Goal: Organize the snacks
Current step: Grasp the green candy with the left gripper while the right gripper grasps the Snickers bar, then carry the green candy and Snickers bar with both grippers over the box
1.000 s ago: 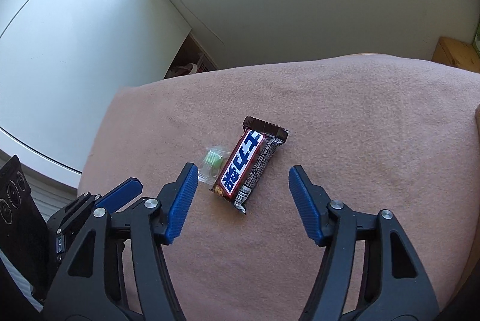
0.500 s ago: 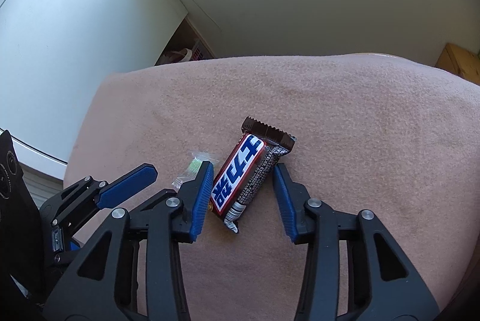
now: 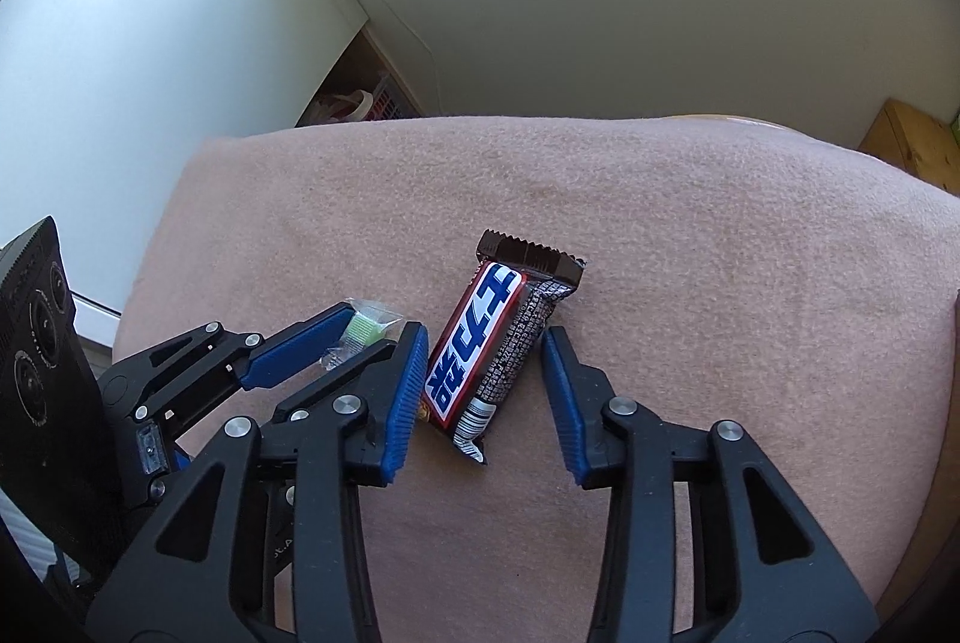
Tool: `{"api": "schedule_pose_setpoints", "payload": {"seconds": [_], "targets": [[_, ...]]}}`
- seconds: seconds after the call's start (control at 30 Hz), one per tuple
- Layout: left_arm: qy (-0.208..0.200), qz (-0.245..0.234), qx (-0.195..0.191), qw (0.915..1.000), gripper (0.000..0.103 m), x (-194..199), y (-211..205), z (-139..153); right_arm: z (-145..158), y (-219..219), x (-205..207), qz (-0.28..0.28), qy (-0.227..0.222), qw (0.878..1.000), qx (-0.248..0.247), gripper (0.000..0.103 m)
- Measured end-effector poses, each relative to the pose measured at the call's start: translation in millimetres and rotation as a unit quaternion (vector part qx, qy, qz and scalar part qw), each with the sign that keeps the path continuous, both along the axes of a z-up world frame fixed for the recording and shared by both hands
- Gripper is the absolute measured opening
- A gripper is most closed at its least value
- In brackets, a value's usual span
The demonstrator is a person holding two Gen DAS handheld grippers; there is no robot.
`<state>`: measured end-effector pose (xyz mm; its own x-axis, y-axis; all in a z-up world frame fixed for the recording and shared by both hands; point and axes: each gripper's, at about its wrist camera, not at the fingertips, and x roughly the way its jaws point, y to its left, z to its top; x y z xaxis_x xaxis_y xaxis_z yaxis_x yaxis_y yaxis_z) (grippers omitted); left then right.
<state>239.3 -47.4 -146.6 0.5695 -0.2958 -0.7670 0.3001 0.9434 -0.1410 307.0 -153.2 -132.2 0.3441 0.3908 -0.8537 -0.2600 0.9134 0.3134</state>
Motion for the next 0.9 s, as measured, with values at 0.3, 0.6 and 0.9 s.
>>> {"api": "schedule_pose_setpoints", "payload": {"seconds": [0.3, 0.6, 0.9], "targets": [[-0.006, 0.015, -0.002, 0.9999, 0.017, -6, 10, 2, -2, 13, -5, 0.002, -0.009, 1.0, -0.004, 0.037], [-0.031, 0.021, 0.001, 0.9993, 0.017, -30, 18, 16, 6, 0, -30, 0.002, -0.024, 1.0, 0.004, 0.028], [-0.055, 0.016, -0.012, 0.9983, 0.017, -56, 14, 34, 28, -16, -63, -0.006, -0.058, 0.998, 0.012, 0.021]]}}
